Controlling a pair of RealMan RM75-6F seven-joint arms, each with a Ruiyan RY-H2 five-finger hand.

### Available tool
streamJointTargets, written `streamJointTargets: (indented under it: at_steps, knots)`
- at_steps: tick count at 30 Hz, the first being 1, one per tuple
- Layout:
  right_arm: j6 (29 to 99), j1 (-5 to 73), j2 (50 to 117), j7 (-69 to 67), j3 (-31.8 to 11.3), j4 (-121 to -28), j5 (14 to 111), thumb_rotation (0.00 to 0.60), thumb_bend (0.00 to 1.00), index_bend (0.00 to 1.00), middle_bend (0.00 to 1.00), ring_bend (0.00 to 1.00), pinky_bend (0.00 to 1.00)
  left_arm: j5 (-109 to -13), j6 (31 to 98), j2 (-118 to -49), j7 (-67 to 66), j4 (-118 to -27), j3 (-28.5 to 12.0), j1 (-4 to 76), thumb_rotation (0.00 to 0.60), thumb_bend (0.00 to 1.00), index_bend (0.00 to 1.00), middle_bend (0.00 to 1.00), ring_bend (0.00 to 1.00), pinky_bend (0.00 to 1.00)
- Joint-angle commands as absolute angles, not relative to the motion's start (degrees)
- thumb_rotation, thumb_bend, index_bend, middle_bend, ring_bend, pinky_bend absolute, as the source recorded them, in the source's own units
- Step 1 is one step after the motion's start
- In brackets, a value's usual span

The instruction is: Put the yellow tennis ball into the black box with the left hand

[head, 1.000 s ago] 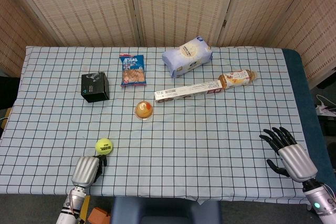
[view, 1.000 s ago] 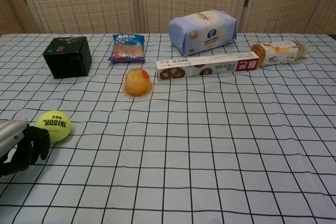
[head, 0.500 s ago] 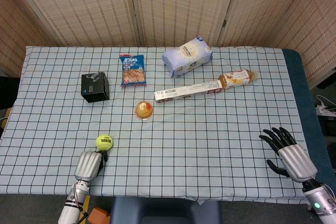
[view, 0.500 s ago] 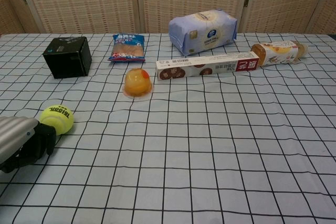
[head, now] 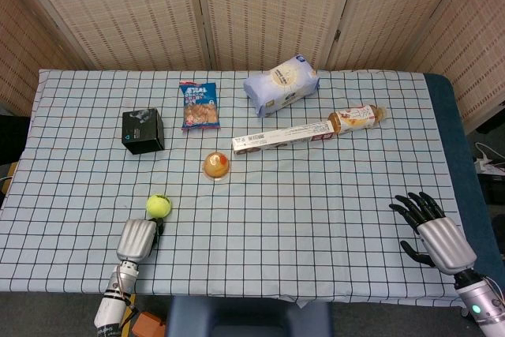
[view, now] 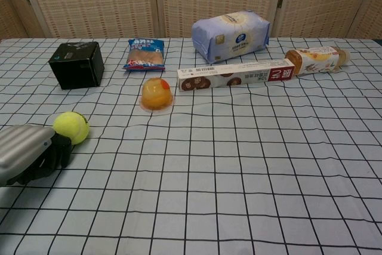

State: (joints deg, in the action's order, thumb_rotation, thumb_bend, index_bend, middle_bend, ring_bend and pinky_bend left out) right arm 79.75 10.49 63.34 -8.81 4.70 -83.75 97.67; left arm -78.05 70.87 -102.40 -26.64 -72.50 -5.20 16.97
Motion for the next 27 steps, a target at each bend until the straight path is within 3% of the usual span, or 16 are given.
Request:
streamJointTargets:
  at_steps: [1,13,27]
  knots:
    - [79.7,10.5,63.3,-8.9,4.8,-83.8,97.7,0.600,0.27,0.16,0.08,0.00,0.02,-77.4,70.5,-102.8,-27.1,-72.0,-5.9,17.6,0.600,0.98,0.62,0.63,0.69,0.85]
    - [79.8,10.5,63.1,-9.1,4.8,-84.0,97.7,0.600,0.27,0.16,0.08,0.00,0.02,-73.3,68.9,-102.8,-28.4,-72.5,-9.1,20.0,0.600,0.98,0.62,0.63,0.69,0.85]
    - [80.0,10.4,63.2,-9.3,4.8,-83.9,97.9,0.600,0.27,0.16,0.08,0.00,0.02,-67.2,68.0,-99.7,-26.8,-82.3,-9.7,19.3,0.600,0.98,0.61,0.62,0.69,0.85]
